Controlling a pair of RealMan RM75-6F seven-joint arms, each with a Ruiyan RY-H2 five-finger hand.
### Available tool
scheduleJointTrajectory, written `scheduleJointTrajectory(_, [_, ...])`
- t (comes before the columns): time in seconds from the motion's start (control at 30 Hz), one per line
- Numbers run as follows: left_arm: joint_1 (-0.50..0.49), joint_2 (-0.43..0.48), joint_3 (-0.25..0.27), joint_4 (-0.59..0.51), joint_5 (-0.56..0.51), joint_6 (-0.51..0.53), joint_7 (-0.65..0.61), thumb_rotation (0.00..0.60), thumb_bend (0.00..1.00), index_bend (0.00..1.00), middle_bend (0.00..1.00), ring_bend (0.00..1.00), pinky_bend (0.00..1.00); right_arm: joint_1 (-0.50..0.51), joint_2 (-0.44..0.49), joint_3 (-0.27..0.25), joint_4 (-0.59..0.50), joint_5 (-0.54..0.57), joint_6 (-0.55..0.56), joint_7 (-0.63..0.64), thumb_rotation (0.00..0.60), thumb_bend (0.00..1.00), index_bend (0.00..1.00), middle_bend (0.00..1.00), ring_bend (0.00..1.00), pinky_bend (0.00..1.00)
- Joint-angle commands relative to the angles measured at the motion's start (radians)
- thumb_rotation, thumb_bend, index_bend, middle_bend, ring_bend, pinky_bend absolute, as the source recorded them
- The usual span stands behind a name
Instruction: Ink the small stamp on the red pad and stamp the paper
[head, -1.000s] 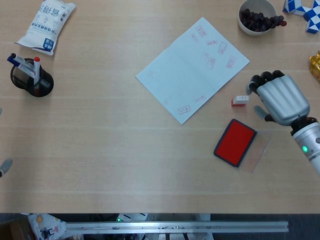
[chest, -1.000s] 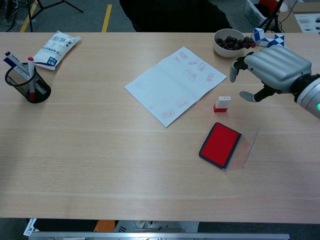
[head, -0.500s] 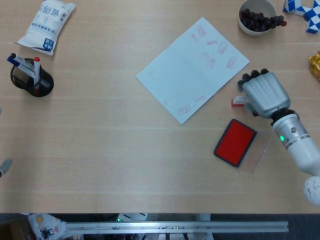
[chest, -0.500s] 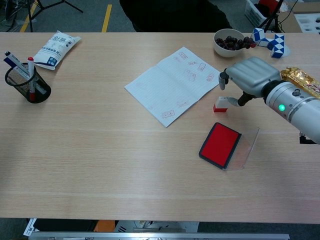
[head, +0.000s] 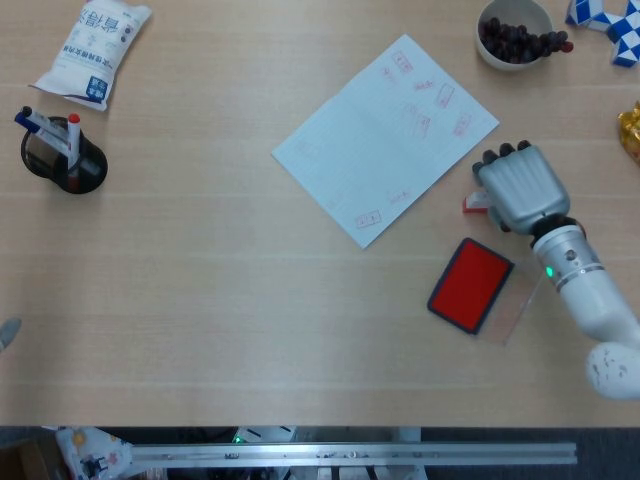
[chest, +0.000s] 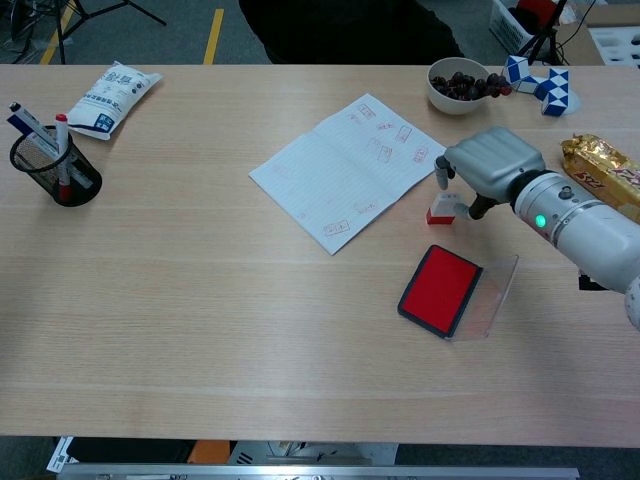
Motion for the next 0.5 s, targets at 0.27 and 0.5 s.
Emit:
scheduleJointTrajectory(0.27, [0.0,-0.002,-0.002,0.005,-0.006,0.0,-0.003,0.6,0.12,0.0,0.12,0.13,0.09,0.023,-0.05,-0.012,0.06,0.032,-0.003,0.013,0.6,0.28,0.45,0.37,0.3,0.35])
scheduleJointTrajectory(0.5, [0.002,-0.003,-0.003,0.01,-0.01,0.0,-0.01,0.6,0.12,0.0,0.12,0.13,0.09,0.036,-0.068,-0.014,0.076,0.048,0.003,0.013,0.6,0.29,0.47,0.38,0.3,0.35])
